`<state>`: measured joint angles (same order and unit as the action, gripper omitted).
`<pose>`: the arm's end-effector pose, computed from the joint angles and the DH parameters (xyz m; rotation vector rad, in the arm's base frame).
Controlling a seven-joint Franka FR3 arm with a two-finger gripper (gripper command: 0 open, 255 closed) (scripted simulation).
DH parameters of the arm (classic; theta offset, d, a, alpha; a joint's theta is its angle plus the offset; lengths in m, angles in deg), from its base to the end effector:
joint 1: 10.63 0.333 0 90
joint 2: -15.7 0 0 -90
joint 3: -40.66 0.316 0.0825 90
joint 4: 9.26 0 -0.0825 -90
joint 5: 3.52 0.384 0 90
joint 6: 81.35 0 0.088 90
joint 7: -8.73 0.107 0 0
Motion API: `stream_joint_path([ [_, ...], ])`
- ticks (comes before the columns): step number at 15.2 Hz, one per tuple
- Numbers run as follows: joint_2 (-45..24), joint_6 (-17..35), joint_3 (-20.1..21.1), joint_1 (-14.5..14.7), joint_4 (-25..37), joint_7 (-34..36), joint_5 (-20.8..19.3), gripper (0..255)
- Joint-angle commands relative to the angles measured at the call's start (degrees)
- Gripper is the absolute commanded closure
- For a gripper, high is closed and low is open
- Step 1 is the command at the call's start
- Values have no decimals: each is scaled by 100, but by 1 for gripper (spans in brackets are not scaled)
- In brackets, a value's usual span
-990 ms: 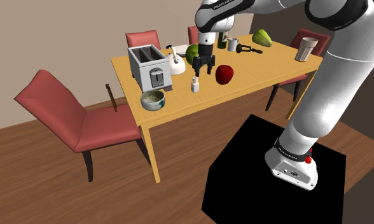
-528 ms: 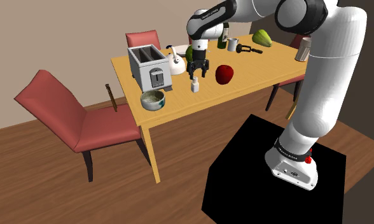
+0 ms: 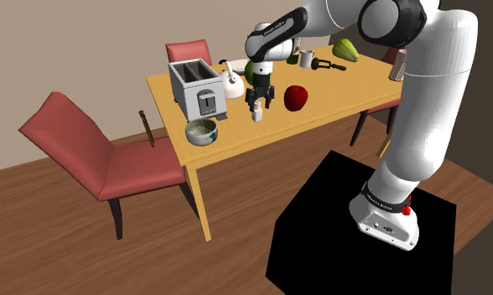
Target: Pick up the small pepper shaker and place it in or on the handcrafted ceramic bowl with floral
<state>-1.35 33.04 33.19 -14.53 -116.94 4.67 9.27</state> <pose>0.5938 -0.1018 0.3411 -2.9344 0.3475 0.2270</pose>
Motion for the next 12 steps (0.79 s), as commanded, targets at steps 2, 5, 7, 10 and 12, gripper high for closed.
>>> stream_joint_path([
  [2,-3,12,1,1,-6,0,2,0],
  [5,-3,11,1,1,-6,0,2,0],
  [7,-3,11,1,1,-6,0,2,255],
  [10,-3,11,1,1,-5,0,2,255],
  [12,-3,11,1,1,-6,0,2,255],
])
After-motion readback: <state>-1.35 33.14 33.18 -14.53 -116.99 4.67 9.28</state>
